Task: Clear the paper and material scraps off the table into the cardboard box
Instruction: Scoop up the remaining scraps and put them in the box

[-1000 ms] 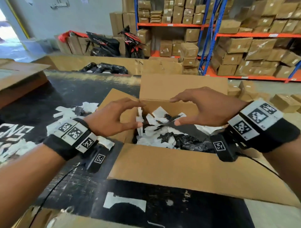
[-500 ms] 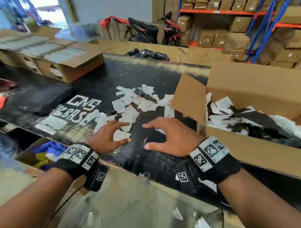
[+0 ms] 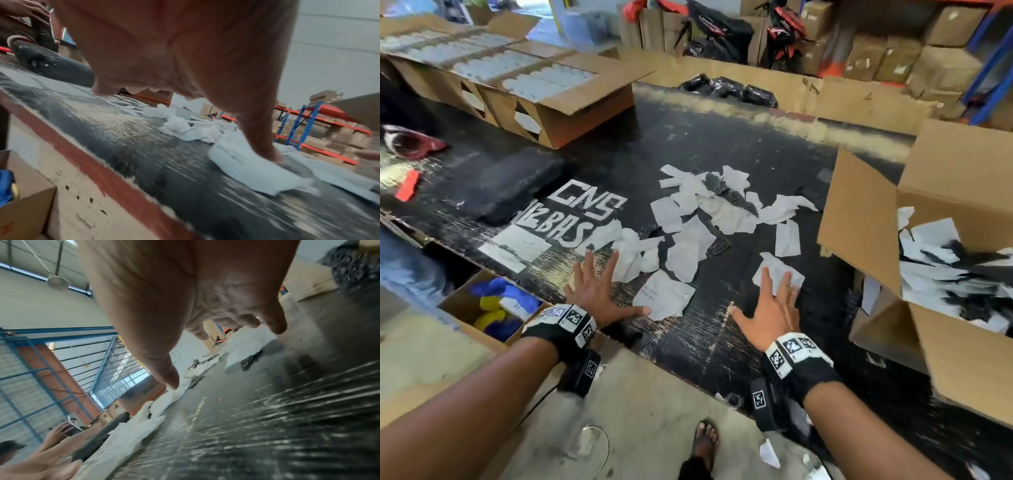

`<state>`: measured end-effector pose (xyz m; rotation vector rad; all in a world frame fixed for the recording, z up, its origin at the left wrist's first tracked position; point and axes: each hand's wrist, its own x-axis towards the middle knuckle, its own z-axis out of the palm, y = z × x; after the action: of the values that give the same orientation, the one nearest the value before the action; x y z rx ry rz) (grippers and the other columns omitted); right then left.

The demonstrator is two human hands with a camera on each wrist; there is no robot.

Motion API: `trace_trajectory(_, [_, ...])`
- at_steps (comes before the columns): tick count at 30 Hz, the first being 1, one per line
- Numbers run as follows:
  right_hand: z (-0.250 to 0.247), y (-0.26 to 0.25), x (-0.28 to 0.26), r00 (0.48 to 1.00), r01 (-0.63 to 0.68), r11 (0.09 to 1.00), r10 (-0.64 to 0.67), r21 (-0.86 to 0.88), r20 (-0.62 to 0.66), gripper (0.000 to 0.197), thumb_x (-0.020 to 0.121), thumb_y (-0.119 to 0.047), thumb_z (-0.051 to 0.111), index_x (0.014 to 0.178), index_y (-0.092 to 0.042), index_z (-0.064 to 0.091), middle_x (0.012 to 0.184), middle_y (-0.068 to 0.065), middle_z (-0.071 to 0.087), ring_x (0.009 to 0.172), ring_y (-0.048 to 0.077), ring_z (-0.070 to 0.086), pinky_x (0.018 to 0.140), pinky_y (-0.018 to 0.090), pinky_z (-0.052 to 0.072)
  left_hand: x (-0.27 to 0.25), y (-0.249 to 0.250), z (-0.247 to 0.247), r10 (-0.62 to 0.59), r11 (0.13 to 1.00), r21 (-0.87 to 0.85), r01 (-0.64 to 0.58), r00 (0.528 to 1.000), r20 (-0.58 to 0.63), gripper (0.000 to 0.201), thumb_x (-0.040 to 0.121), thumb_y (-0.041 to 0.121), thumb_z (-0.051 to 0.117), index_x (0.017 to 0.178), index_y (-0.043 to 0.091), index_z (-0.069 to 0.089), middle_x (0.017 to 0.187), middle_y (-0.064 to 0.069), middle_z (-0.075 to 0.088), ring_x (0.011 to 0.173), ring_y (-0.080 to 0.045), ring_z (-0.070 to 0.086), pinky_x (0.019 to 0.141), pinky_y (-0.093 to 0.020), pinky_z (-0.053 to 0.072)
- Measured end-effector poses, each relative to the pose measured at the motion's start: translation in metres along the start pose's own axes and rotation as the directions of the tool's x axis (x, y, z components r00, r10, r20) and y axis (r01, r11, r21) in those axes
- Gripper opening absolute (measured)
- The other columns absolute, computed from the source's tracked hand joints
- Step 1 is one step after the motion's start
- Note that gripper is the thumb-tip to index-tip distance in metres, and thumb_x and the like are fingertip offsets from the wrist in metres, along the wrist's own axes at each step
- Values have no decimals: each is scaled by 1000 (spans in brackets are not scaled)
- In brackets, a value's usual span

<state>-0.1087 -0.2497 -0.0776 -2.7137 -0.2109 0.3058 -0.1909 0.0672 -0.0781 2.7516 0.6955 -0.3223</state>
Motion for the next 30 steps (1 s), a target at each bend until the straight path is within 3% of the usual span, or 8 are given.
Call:
trace_trajectory(3, [12, -2, 27, 997, -76, 997, 75, -23, -29, 106, 84, -64, 58, 156, -29, -11, 160, 23, -22, 148, 44, -11, 117, 62, 15, 38, -8, 1, 30, 999, 33, -30, 1000, -1, 149, 29, 107, 49, 145, 57, -29, 158, -8, -40, 148, -42, -24, 114, -74, 1])
trace_trajectory(6, [26, -10, 53, 997, -73, 996, 74, -59, 6, 104, 85, -70, 50, 156, -27, -12, 160, 26, -18, 148, 44, -12, 120, 58, 6, 74, -6, 1, 104, 987, 112, -112, 992, 76, 147, 31, 109, 46, 143, 56, -33, 159, -13, -36, 149, -43, -22, 119, -68, 1])
trace_trajectory(12, [46, -47, 74, 975, 189, 978, -177, -84, 133, 88, 93, -53, 46, 158, -23, -6, 163, 18, -14, 150, 37, -13, 121, 50, -4, 106, 33, 8, 318, 930, 136, -342, 933, 170, 138, 46, 106, 46, 148, 51, -28, 164, -8, -29, 150, -35, -25, 121, -60, -8])
trace_trajectory(15, [38, -64, 79, 941, 263, 963, -268, 48, 205, 78, 95, -31, 47, 159, -22, 2, 165, 12, -7, 152, 31, -6, 123, 43, 0, 116, 59, 8, 407, 892, 115, -437, 888, 214, 134, 53, 101, 51, 150, 50, -25, 167, -6, -20, 153, -31, -21, 122, -60, -5])
trace_trajectory(18, [15, -68, 87, 949, 246, 944, -281, 222, 143, 64, 92, -12, 47, 153, -17, 30, 159, 8, 29, 146, 28, 25, 120, 37, 21, 128, 76, -6, 468, 870, 52, -491, 854, 227, 133, 54, 97, 57, 151, 51, -21, 168, -10, 3, 156, -29, -4, 123, -60, 4])
trace_trajectory(22, [-4, -49, 102, 976, 212, 958, -197, 191, -94, 51, 82, -1, 54, 130, -16, 59, 126, 5, 59, 117, 28, 51, 102, 45, 43, 137, 74, -34, 530, 841, 15, -541, 829, 178, 136, 50, 97, 61, 155, 49, -11, 152, -7, 25, 139, -31, 34, 116, -50, 34])
trace_trajectory(25, [-15, -38, 118, 972, 128, 976, -89, 176, -216, 42, 80, -7, 60, 120, -18, 65, 109, 3, 59, 106, 24, 53, 95, 44, 47, 154, 64, -51, 579, 812, 54, -581, 814, 48, 130, 54, 100, 54, 157, 46, -4, 135, -2, 29, 125, -25, 38, 108, -47, 44])
trace_trajectory(30, [-29, -22, 169, 932, -124, 962, 197, 241, -305, 46, 80, -28, 68, 125, -22, 59, 128, 7, 48, 119, 30, 48, 101, 45, 44, 227, 65, -81, 524, 850, -69, -523, 852, 1, 118, 58, 99, 48, 156, 46, 11, 143, -2, 22, 134, -29, 33, 113, -47, 38])
